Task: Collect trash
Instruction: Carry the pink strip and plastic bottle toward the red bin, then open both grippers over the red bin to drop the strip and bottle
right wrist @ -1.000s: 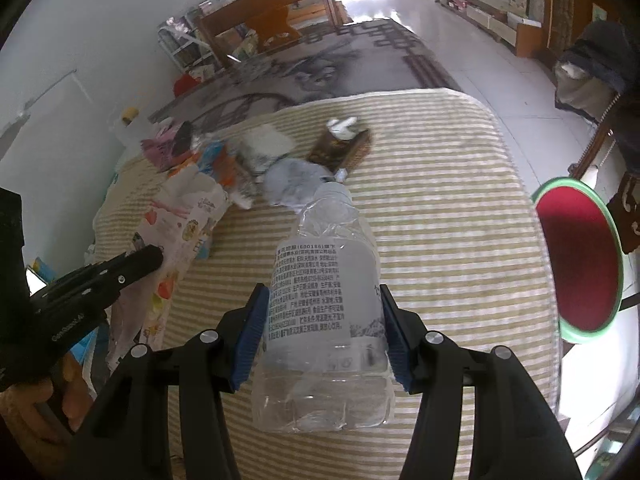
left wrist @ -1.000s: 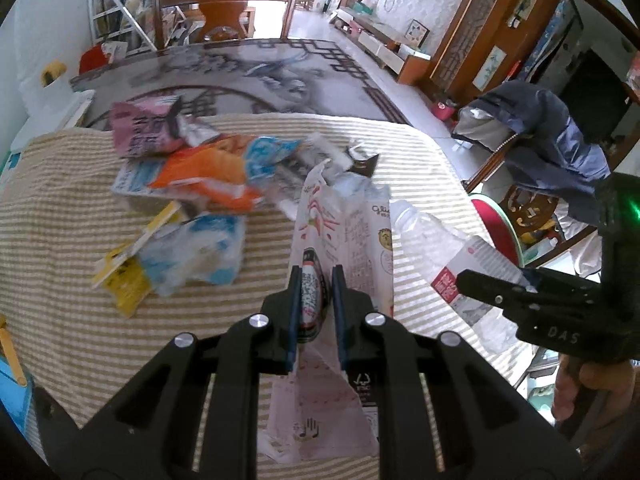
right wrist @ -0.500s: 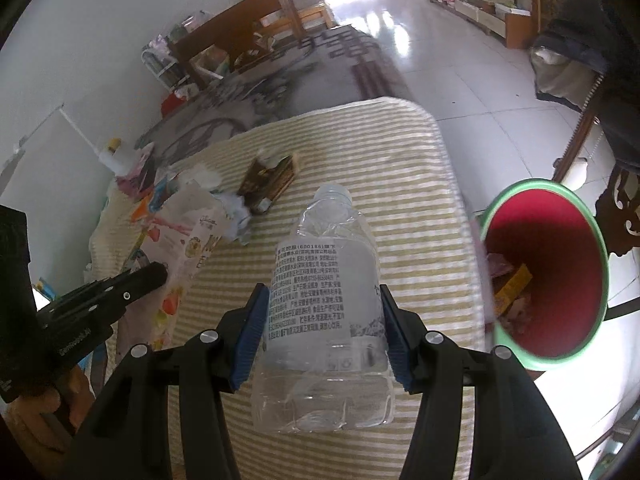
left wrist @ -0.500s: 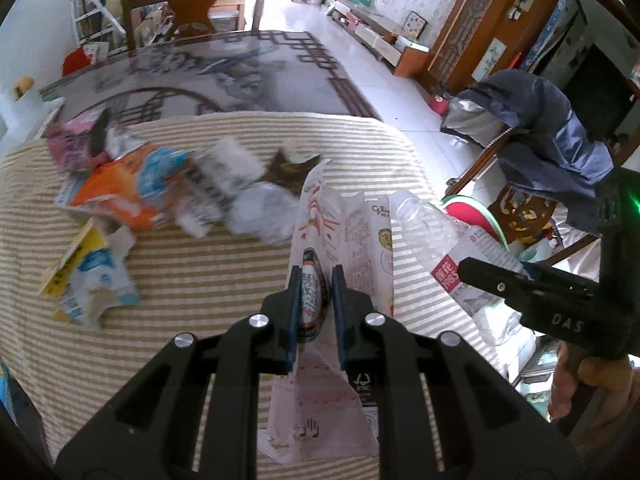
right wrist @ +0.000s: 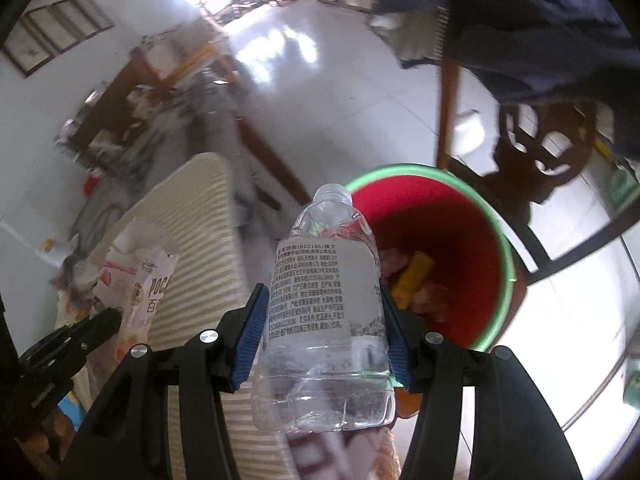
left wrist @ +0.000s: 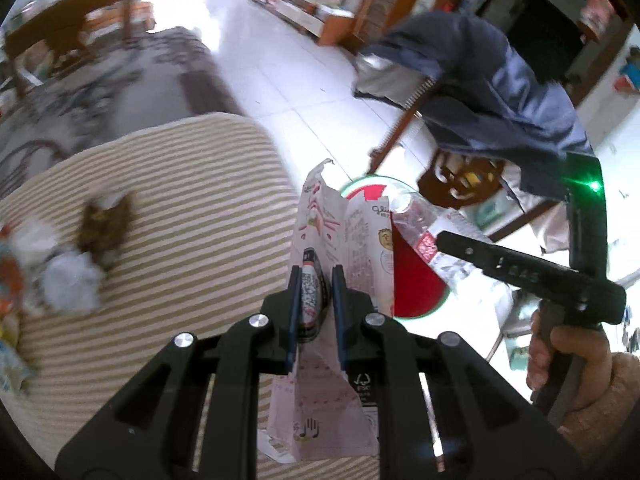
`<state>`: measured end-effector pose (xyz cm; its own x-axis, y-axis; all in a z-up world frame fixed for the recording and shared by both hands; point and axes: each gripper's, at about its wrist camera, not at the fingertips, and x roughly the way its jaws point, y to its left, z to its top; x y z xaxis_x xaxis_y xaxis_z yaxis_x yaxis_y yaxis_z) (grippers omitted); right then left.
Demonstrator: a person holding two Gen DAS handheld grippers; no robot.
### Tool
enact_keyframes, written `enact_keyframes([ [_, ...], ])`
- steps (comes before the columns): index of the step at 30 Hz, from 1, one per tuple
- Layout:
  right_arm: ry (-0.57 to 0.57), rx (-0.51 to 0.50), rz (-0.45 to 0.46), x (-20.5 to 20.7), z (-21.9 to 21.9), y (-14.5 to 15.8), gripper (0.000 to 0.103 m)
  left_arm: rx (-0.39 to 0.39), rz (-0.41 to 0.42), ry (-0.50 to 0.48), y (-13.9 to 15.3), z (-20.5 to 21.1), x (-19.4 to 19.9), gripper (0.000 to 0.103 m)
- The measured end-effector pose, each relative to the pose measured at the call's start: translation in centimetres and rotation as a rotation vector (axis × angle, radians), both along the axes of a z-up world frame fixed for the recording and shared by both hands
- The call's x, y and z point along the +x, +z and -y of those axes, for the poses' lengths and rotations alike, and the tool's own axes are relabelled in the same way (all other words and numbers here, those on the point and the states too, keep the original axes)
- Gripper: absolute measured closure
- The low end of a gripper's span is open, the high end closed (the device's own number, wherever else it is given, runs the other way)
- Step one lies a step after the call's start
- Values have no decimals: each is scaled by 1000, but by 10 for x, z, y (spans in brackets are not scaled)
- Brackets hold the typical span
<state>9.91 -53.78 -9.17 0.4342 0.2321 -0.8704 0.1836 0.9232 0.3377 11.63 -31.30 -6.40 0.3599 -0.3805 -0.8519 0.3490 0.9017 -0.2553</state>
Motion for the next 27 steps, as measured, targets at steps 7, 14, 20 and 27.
enact_keyframes([
  [7, -24, -21, -47, 2, 28, -23, 50, 34, -65, -84, -33, 73, 40, 89],
  [14, -31, -48, -78, 3, 44, -39, 50, 100, -78, -155, -55, 116, 52, 56],
  [20, -29, -58, -91, 9, 49, -47, 50, 92, -37, -108, -41, 99, 44, 44],
  [27, -17, -65, -84, 19, 43, -51, 49, 92, -16, -51, -22, 52, 18, 44],
])
